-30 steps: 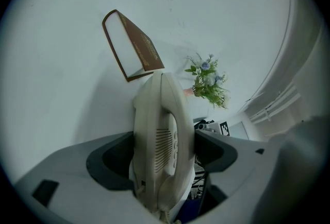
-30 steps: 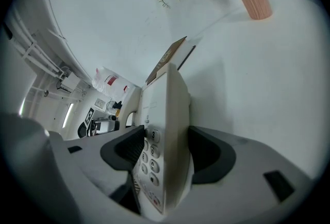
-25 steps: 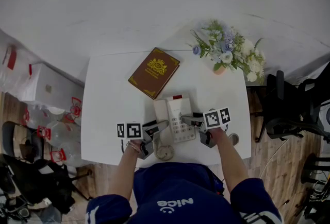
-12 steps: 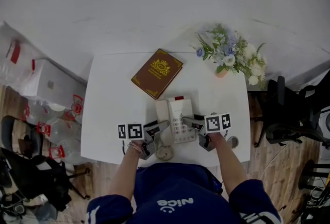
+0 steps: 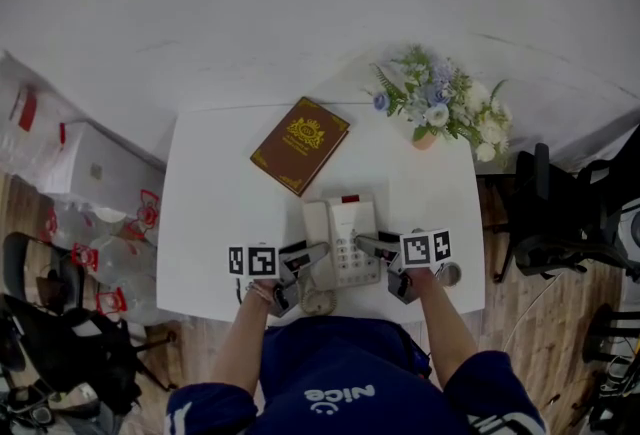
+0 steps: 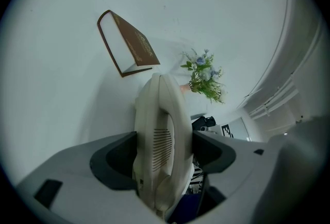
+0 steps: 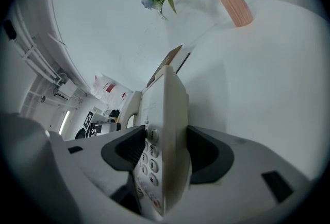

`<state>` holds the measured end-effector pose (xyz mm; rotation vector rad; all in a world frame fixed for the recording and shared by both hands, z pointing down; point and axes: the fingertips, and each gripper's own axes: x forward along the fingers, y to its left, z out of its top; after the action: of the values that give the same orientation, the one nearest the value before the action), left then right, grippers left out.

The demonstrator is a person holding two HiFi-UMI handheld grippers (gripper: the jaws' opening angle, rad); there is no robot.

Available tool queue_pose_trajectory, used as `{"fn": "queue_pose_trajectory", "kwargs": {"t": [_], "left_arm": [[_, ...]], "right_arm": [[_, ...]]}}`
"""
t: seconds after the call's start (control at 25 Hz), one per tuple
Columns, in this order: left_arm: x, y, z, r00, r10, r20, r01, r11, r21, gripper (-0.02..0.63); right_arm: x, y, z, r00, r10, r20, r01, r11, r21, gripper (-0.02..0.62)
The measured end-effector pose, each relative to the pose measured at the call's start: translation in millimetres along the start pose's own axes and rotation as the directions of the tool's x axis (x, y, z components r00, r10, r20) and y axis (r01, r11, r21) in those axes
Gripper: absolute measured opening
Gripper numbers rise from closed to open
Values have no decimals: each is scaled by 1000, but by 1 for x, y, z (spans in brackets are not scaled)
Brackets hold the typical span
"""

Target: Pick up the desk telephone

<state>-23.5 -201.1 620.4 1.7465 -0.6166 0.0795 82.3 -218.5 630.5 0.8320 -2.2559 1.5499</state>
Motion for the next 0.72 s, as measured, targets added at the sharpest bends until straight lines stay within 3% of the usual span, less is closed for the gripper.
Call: {"fn": "queue_pose_trajectory", "kwargs": {"t": [0.72], "left_arm": [[-31,-35,8,998,-31,60,27,998,62,348]], "right_arm": [[-20,43,4,995,18,95,-16,1000,-21,259]]}}
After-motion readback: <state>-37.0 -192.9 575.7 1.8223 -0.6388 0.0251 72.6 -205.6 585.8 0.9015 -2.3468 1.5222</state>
